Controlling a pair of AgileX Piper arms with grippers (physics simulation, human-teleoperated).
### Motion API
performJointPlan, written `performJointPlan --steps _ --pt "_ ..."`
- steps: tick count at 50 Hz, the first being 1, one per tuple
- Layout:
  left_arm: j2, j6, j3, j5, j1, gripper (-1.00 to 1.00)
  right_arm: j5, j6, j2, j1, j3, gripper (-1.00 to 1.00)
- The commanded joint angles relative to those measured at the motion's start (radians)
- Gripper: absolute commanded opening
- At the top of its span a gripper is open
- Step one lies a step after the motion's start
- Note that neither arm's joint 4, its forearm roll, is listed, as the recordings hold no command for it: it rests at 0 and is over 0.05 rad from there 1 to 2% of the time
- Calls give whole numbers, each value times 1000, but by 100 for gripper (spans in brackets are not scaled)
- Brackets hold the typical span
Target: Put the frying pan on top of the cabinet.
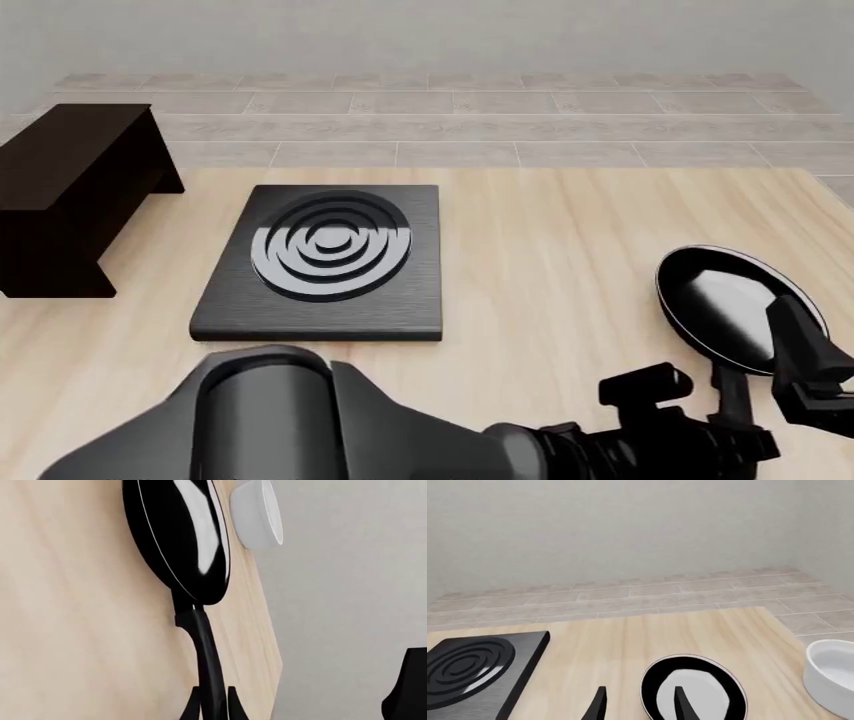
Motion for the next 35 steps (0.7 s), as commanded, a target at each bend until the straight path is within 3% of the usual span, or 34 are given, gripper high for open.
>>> performJointPlan --steps 1,7,35 --pt "-14 6 58 0 17 -100 6 -5 -5 2 0 100" --pt "-64 38 92 -10 33 -100 4 -8 -1 4 0 100" --pt "-216 36 230 -113 70 -100 10 -20 -5 9 0 100"
